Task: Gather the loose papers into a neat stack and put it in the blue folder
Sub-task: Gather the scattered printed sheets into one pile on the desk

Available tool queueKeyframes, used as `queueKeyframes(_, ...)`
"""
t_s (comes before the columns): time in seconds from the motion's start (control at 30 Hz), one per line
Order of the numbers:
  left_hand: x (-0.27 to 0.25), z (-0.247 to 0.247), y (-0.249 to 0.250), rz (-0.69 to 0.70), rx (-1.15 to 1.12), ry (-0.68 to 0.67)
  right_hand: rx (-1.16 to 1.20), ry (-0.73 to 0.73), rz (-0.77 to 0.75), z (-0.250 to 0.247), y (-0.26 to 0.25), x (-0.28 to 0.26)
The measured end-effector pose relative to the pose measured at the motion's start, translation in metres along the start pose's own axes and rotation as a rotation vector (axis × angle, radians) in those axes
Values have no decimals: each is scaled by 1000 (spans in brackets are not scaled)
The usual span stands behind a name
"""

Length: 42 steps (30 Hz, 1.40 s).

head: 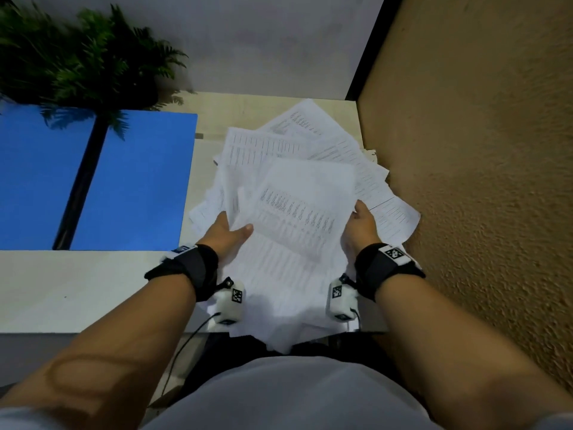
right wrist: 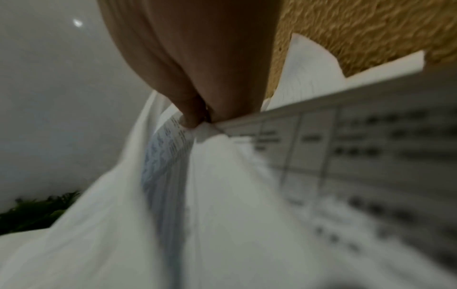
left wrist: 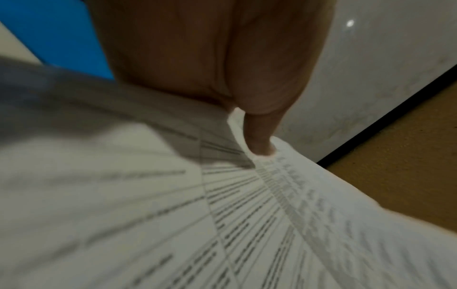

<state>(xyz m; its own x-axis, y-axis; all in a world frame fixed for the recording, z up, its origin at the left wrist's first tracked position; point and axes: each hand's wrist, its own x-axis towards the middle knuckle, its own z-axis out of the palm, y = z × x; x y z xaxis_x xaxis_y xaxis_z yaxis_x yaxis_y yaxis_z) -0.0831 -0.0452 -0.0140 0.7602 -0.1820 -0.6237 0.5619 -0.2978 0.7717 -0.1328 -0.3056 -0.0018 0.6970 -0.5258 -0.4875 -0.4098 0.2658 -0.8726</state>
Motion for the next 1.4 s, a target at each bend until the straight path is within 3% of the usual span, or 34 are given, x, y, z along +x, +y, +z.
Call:
queueKeyframes(0.1, 2, 18, -7, 52, 116, 205, -58, -29, -20, 14, 7, -12)
queueKeyframes(0.2, 1, 22, -15, 46, -16, 329, -171, -30, 19, 11, 24, -19)
queueKeyframes(0.27, -3, 23, -18, -4, -69, 301, -162, -44, 102, 11, 27, -23)
queueKeyframes(0.33, -8, 28, -22, -42, -69, 176, -239, -54, 141, 14, 30, -21)
queueKeyframes(0.4, -7, 34, -26, -5, -13, 110, -274, -40, 147, 18, 30, -19)
queueKeyframes(0.47, -3, 29, -29, 3, 43, 190, -213, 73, 97, 20, 26, -15)
queueKeyframes(0.53, -3, 15, -24, -5, 50, 289, -214, 302, 91, 13, 19, -4)
queueKeyframes(0.6, 1, -2, -21, 12, 41, 394, -293, 418, 212, 2, 13, 13)
queueKeyframes(0.7, 5, -23, -15, 19, 67, 461, -190, 317, 314, -2, 8, 29)
queueKeyframes(0.77, 7, -30, -11, 44, 74, 493, -331, 233, 325, 1, 2, 27)
queueKeyframes(0.93, 11, -26, 0, 80, 51, 442, -614, 239, 200, -2, 25, 61)
queueKeyframes(1.03, 11, -18, -1, 66, -4, 404, -301, 244, 195, 5, 27, 65)
queueKeyframes(1.1, 8, -14, -3, 54, -30, 344, -254, 206, 186, 16, 4, 42)
queueKeyframes(1.2, 4, -10, -10, 14, -57, 274, -353, 217, 168, 9, 4, 43)
queueKeyframes(1.4, -1, -21, -17, -15, -92, 349, -609, 301, -52, -19, -9, 26)
